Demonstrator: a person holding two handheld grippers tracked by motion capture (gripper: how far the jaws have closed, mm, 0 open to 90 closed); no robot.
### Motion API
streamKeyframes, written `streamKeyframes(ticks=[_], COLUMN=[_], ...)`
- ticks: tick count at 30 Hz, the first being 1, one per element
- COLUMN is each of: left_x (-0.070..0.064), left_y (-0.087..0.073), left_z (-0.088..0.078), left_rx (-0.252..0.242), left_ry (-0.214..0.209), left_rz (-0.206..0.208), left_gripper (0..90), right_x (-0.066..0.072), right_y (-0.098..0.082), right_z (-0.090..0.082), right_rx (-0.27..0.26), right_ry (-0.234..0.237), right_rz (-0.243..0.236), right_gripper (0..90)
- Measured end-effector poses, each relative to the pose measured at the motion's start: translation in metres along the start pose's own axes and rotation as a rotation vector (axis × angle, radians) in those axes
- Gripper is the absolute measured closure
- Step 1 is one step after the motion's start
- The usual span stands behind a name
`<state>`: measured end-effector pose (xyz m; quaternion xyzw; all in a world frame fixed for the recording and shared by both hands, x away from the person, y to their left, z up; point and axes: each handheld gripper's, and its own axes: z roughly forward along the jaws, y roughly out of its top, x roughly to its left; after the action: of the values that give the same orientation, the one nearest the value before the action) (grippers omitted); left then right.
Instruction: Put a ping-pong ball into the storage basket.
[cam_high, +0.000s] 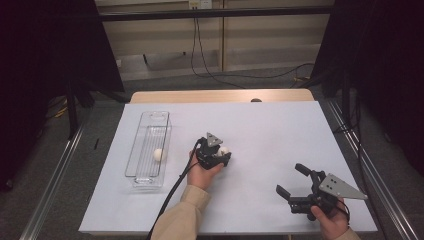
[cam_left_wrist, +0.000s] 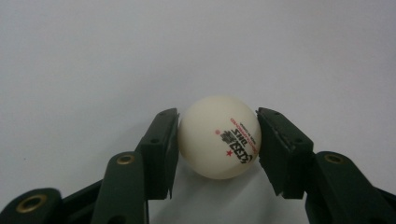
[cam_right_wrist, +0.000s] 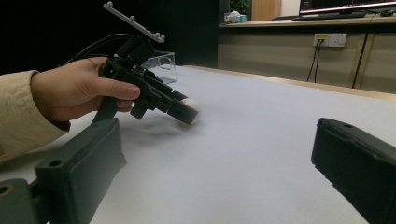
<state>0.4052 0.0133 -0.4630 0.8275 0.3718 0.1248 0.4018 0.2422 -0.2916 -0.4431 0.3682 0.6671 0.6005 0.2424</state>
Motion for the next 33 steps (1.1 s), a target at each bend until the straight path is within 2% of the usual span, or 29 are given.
streamKeyframes(ticks=[13,24,33], left_x=[0.001,0.001,0.002], left_y=[0.0,0.0,0.003], left_z=[-0.002,-0.004,-0.013], left_rx=[0.007,0.018,0.019], left_ry=[-0.002,-0.009,-0.018], left_rz=[0.001,-0.016,-0.038], left_gripper=[51.0,51.1,51.1], right_x=[0.0,0.0,0.0], right_y=[0.0,0.0,0.0], right_z=[0.0,0.0,0.0], right_rx=[-0.003,-0.002,-0.001], right_ry=[0.0,0.0,0.001], right_rz=[-0.004,-0.002,-0.003], right_gripper=[1.8,1.8,1.8])
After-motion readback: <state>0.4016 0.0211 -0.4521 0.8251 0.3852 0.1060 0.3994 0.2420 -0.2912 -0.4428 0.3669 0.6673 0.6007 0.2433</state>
